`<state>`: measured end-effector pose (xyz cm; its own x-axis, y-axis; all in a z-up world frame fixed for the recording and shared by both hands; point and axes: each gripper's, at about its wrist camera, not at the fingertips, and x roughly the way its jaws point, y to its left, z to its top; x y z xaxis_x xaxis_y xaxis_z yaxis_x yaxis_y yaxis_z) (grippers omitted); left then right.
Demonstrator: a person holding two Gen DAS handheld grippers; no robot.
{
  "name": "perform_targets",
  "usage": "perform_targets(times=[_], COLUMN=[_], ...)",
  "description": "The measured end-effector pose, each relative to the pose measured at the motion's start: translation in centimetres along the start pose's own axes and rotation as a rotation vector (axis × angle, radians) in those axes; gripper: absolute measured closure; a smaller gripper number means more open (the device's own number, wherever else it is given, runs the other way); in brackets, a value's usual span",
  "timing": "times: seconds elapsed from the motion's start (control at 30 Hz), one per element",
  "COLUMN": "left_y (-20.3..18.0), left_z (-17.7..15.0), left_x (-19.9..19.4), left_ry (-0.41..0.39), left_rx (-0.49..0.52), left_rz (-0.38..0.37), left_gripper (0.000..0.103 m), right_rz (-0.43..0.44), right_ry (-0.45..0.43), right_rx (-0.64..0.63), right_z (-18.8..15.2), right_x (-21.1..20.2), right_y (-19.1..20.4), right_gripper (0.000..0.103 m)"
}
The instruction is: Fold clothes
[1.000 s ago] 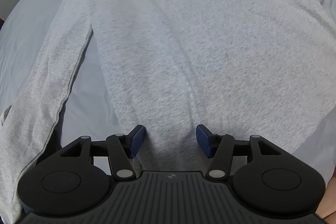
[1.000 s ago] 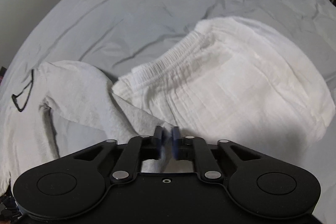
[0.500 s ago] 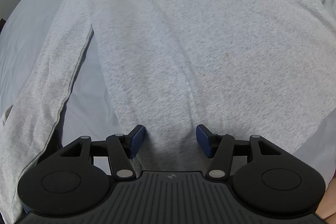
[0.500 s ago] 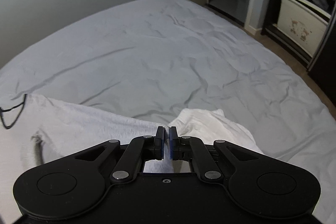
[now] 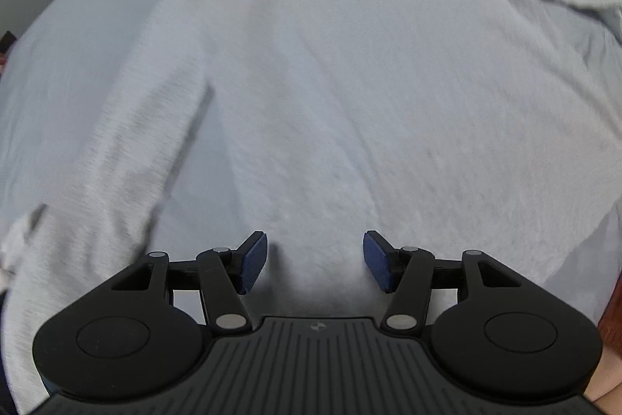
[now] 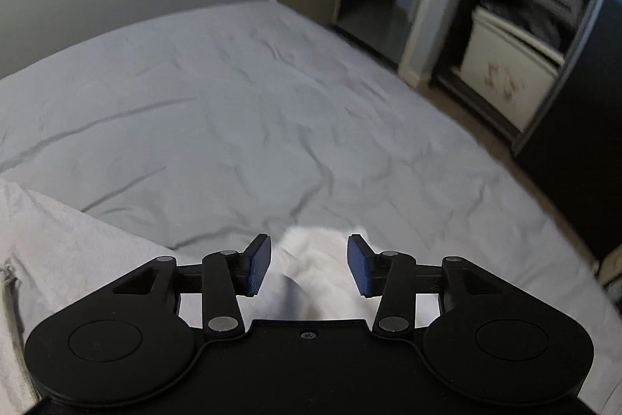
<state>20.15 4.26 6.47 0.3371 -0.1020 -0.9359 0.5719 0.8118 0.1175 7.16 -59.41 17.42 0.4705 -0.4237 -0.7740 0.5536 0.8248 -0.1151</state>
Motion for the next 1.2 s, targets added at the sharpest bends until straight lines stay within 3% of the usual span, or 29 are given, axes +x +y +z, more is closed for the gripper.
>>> perform_targets(times=[0.13, 0.33, 0.47, 0.7, 0.9, 1.1, 1.2], left_y=[2.6, 6.0, 8.0, 11.0, 13.4, 15.0, 14.9], left_z=[1.7, 5.3, 8.1, 9.5, 10.0, 11.9, 13.6], left_x=[-1.6, -1.1, 0.3, 2.5, 6.0, 7.1, 7.8], left_ry=[-0.046, -0.099, -0.134, -0.167, -0.164, -0.303, -0.336], left_rx=[-0.064, -0.114, -0.138, -0.153, -0.155, -0.182, -0.171], left_rz=[0.059, 0.079, 0.101, 0.146, 0.116, -0.019, -0.042], left_gripper=[0.050, 0.050, 0.050, 0.050, 0.050, 0.050, 0.050], right_rz=[0.079, 0.202, 0.276, 0.368, 0.435, 0.564, 0.583], right_ry=[0.009, 0.035, 0.046, 0.054, 0.067, 0.037, 0.020], right_rx=[-0.058, -0.164, -0.236, -0.362, -0.412, -0.374, -0.426], right_z=[0.4, 1.0, 1.8, 2.7, 3.3, 4.7, 5.4], right_x=[-0.1, 1.7, 3.3, 7.0, 11.3, 13.6, 14.4], right_y=[3.6, 10.4, 15.5, 23.2, 27.7, 30.1, 32.2], right_gripper=[0.061, 0.061, 0.061, 0.061, 0.061, 0.061, 0.061])
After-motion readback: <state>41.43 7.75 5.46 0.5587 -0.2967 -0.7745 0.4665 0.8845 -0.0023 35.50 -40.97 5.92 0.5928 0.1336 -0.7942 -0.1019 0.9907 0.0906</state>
